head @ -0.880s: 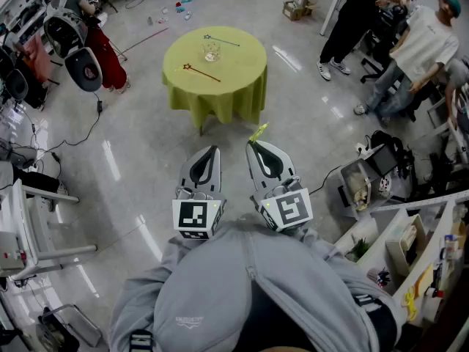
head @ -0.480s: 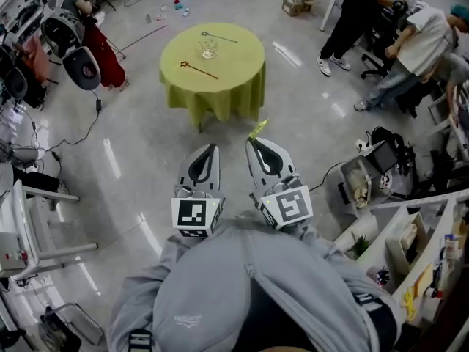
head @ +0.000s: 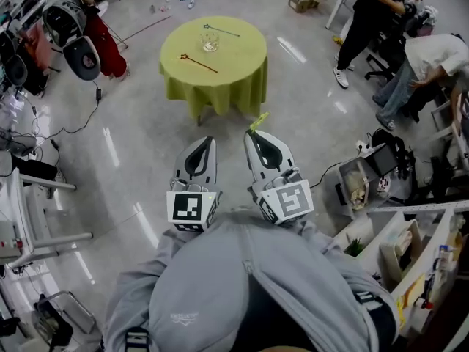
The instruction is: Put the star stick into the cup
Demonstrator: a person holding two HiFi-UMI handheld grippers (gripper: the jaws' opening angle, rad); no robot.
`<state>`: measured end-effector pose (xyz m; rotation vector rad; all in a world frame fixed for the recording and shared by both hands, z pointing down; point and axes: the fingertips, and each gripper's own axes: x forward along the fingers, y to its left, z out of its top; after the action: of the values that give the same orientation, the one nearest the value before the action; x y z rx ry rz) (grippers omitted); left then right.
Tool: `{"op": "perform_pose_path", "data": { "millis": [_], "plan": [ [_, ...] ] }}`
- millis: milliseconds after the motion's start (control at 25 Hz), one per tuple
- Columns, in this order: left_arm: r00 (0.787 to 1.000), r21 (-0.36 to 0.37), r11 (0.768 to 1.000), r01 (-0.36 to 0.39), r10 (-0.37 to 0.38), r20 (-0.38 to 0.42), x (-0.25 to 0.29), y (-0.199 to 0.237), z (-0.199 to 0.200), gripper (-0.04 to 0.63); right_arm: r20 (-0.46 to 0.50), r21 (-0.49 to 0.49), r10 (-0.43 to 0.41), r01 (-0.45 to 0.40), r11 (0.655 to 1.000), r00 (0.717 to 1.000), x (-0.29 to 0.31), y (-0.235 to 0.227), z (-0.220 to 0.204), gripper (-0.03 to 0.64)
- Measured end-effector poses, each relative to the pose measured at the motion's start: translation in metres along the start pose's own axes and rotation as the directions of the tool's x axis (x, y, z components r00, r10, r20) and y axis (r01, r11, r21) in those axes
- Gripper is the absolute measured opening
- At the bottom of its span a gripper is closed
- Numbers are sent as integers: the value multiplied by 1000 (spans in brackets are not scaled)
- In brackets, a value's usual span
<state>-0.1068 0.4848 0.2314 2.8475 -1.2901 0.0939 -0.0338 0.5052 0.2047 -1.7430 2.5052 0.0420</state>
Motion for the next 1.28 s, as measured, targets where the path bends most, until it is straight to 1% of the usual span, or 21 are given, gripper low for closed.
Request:
{"op": "perform_pose_path", "data": {
  "millis": [160, 280, 440, 640, 840, 960, 1120, 1280],
  "plan": [
    [999, 10, 999, -34, 33, 7, 6, -9, -5, 17, 20, 39, 0, -1, 999, 1000, -7, -18, 0, 35],
    [999, 3, 999, -54, 54, 0, 10, -10, -9, 17, -8, 49, 20, -19, 999, 1000, -12, -25, -11, 35],
    [998, -12, 998, -56, 56, -14, 21, -3, -12, 17, -18, 61, 17, -16, 998, 1000, -3, -33, -17, 35],
    [999, -15, 999, -47, 47, -7, 42, 13, -18, 17, -42, 52, 14, -12, 999, 999, 18, -40, -30, 35],
    [1000, -27, 999, -20, 20, -16, 81, 49, -29, 17, -50, 40, 7, -5, 999, 999, 69, -53, -40, 35],
    [1000, -23, 1000, -12, 12, -17, 111, 78, -29, 17, -37, 50, -9, 11, 999, 999, 110, -65, -41, 35],
    [1000, -22, 1000, 10, -10, -21, 153, 119, -31, 17, -49, 56, -23, 26, 998, 999, 165, -82, -53, 35],
    [1000, -16, 1000, 14, -14, -15, 186, 157, -29, 17, -45, 50, -39, 42, 998, 998, 214, -95, -54, 35]
  ]
}}
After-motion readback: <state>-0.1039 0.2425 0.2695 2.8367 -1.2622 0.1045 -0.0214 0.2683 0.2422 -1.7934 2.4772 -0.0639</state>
